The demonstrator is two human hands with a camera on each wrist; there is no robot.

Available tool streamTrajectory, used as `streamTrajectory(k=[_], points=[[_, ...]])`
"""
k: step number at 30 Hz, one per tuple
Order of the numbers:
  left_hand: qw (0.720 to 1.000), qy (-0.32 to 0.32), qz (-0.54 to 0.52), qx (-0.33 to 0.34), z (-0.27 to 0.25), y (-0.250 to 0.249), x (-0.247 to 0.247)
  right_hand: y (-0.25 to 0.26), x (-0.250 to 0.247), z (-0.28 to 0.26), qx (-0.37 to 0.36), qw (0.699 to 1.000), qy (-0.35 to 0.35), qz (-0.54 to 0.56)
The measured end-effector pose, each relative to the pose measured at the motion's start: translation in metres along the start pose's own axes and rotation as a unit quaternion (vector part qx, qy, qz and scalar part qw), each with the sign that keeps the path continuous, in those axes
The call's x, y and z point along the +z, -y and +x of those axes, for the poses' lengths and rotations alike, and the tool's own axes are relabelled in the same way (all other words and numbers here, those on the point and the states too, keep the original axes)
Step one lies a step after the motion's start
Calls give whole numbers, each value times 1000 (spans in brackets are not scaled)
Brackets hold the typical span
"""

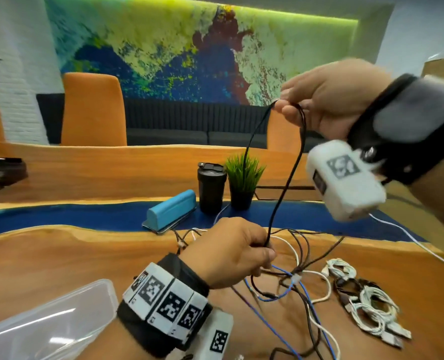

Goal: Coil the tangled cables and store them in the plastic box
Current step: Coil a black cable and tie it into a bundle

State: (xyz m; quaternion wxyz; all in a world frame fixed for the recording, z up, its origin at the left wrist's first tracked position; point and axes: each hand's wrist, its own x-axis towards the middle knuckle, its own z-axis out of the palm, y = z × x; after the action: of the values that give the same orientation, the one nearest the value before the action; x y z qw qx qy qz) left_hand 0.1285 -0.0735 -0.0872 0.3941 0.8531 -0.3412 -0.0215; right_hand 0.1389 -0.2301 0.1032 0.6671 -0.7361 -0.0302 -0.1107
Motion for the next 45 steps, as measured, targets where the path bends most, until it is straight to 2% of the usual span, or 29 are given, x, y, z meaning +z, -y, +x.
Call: streamTrajectory(k=[2, 3, 4, 5, 7, 8, 9, 10, 12, 13, 15, 17, 18, 20, 21, 23, 25, 27, 28, 29, 30, 31, 33, 34, 35, 39, 43, 44, 45], points=[[1000, -11, -7, 1, -1, -1, -7, 13, -3, 3, 63, 996, 52, -47], [999, -33, -15, 7, -2, -3, -11, 16, -4, 2, 53, 993, 58, -83], [996, -81, -26, 22, -3, -5, -17, 16, -3, 0, 17, 989, 50, -139], [986, -157, -35, 44, -5, -8, -24, 13, -2, -7, -33, 976, 34, -211], [935, -344, -38, 74, -8, -13, -39, 3, 2, -23, -124, 931, 31, -341], [911, -404, -24, 79, -9, -11, -44, -1, 6, -33, -157, 915, 59, -368], [905, -418, -2, 78, -10, -10, -48, -5, 11, -42, -186, 903, 100, -374], [917, -391, 11, 72, -10, -9, -49, -8, 17, -50, -216, 896, 134, -365], [954, -285, -28, 86, -8, -4, -47, -8, 22, -56, -272, 892, 150, -327], [965, -235, -73, 86, -7, -1, -45, -5, 20, -55, -297, 899, 134, -293], [966, -192, -162, 62, -6, 11, -46, 3, 5, -41, -321, 920, 60, -217], [953, -198, -226, 35, -10, 20, -53, 7, -16, -21, -297, 944, -6, -144], [945, -205, -253, 25, -13, 21, -59, 4, -22, -12, -263, 955, -12, -133], [929, -220, -298, 11, -16, 19, -68, -14, -31, 0, -168, 963, 36, -208], [925, -228, -305, 14, -17, 14, -70, -23, -33, 1, -144, 946, 62, -284], [926, -242, -289, 35, -17, 1, -68, -32, -26, -8, -181, 899, 76, -392], [932, -240, -261, 68, -15, -9, -61, -30, 0, -25, -220, 873, 140, -413], [932, -230, -267, 90, -15, -14, -56, -34, 31, -41, -235, 825, 223, -464], [927, -224, -283, 98, -15, -16, -56, -40, 44, -45, -255, 796, 243, -493], [923, -221, -296, 109, -16, -15, -58, -43, 52, -47, -276, 784, 241, -502], [920, -218, -302, 119, -17, -13, -61, -43, 53, -44, -291, 790, 224, -490], [920, -217, -302, 126, -18, -10, -65, -42, 49, -39, -291, 815, 200, -460], [923, -215, -297, 120, -21, 1, -73, -33, 33, -28, -236, 889, 145, -364], [922, -210, -303, 114, -22, 7, -76, -27, 24, -24, -207, 920, 113, -314], [921, -201, -317, 108, -22, 11, -77, -22, 14, -19, -185, 938, 85, -281], [909, -140, -385, 76, -23, 14, -72, -24, -6, -8, -145, 959, 66, -235], [915, -84, -394, 31, -23, 20, -68, -39, -10, -1, -115, 971, 20, -207], [913, -82, -398, 22, -23, 21, -68, -44, -11, 0, -117, 969, 5, -219], [908, -84, -410, 13, -23, 20, -68, -50, -11, -1, -138, 954, -7, -267]])
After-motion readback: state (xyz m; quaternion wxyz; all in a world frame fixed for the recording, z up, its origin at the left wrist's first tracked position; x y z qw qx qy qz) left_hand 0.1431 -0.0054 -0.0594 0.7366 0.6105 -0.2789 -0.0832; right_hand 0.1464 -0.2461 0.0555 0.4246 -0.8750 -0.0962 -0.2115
